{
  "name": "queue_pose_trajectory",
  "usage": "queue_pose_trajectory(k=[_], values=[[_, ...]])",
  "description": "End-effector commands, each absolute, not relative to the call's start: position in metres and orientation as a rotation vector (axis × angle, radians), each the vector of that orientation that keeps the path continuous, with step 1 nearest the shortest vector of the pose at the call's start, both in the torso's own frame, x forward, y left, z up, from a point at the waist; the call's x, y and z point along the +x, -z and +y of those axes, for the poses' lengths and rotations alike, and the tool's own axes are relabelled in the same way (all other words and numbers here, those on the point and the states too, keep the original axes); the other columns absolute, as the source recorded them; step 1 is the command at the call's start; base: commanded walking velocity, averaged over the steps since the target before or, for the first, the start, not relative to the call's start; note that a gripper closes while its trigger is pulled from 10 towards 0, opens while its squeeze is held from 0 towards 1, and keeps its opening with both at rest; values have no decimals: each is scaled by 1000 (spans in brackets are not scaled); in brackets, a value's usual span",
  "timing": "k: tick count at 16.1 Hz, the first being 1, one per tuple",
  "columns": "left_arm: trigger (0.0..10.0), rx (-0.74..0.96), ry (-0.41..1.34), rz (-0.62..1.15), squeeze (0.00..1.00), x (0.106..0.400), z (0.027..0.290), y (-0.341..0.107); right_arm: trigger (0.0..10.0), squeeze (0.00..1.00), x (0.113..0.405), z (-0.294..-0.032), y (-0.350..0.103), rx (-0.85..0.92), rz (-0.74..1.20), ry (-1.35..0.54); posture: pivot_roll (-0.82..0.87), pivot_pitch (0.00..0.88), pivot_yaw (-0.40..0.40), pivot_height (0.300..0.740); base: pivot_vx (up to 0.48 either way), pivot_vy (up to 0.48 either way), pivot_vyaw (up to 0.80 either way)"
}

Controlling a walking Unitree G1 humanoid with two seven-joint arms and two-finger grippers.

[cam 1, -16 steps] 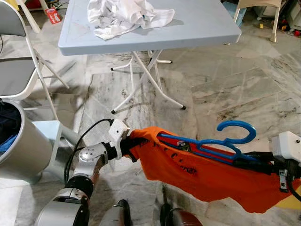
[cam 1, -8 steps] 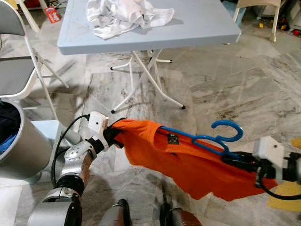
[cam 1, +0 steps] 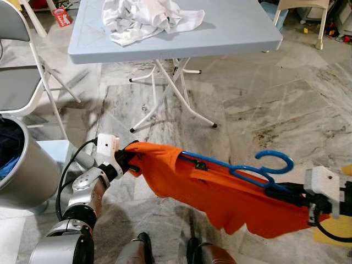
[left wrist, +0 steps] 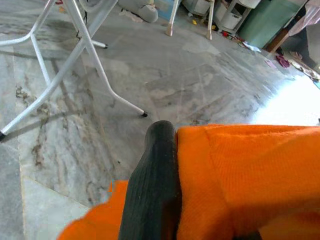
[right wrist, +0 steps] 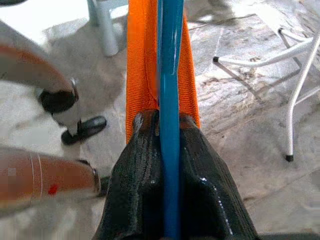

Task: Hang hanger

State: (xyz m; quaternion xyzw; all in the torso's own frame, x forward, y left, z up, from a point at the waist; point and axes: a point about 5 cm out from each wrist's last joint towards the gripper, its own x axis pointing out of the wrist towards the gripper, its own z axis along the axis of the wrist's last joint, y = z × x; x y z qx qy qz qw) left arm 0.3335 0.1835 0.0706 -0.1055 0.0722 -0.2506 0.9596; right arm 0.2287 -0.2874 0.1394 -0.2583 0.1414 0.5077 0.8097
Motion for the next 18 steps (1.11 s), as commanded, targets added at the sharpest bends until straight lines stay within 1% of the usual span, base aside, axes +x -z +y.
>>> queue_pose_trajectory(k=[1, 2, 3, 4, 6, 7, 9, 10, 11, 12, 13, 15, 16, 18], values=[[0, -249, 255, 75, 0, 335, 234, -84, 10000, 0, 211, -334, -139, -594, 488, -983, -104, 235, -19, 740, 0, 0, 0], [0, -257, 250, 76, 0, 336, 233, -84, 10000, 0, 204, -350, -144, -619, 534, -973, -105, 236, -20, 740, 0, 0, 0], [0, -258, 247, 77, 0, 336, 233, -84, 10000, 0, 203, -352, -144, -630, 545, -971, -105, 236, -20, 740, 0, 0, 0], [0, -265, 240, 82, 0, 336, 233, -83, 10000, 0, 199, -361, -143, -708, 608, -968, -107, 238, -14, 740, 0, 0, 0], [0, -272, 231, 87, 0, 336, 234, -83, 10000, 0, 199, -368, -141, -827, 659, -946, -112, 238, -12, 740, 0, 0, 0], [0, -283, 220, 89, 0, 337, 234, -83, 10000, 0, 204, -369, -144, -908, 641, -919, -112, 238, -11, 740, 0, 0, 0], [0, -298, 215, 88, 0, 338, 233, -84, 10000, 0, 220, -371, -150, -1133, 589, -817, -115, 239, -8, 740, 0, 0, 0], [0, -299, 214, 94, 0, 338, 232, -83, 10000, 0, 224, -362, -152, -1066, 511, -833, -114, 238, -7, 740, 0, 0, 0], [0, -303, 208, 97, 0, 338, 231, -82, 10000, 0, 222, -362, -151, -1099, 530, -863, -118, 238, -5, 740, 0, 0, 0], [0, -308, 203, 99, 0, 338, 231, -81, 10000, 0, 217, -364, -149, -1179, 581, -904, -119, 237, -6, 740, 0, 0, 0], [0, -312, 207, 100, 0, 338, 230, -81, 10000, 0, 219, -367, -150, -1257, 583, -887, -120, 238, -6, 740, 0, 0, 0], [0, -317, 205, 106, 0, 338, 228, -80, 10000, 0, 218, -366, -147, -1238, 556, -893, -120, 237, -9, 740, 0, 0, 0], [0, -321, 192, 117, 0, 338, 230, -78, 10000, 0, 213, -366, -146, -1190, 561, -922, -118, 237, -9, 740, 0, 0, 0], [0, -335, 166, 138, 0, 335, 234, -75, 10000, 0, 209, -357, -163, -977, 482, -959, -118, 238, -6, 740, 0, 0, 0]])
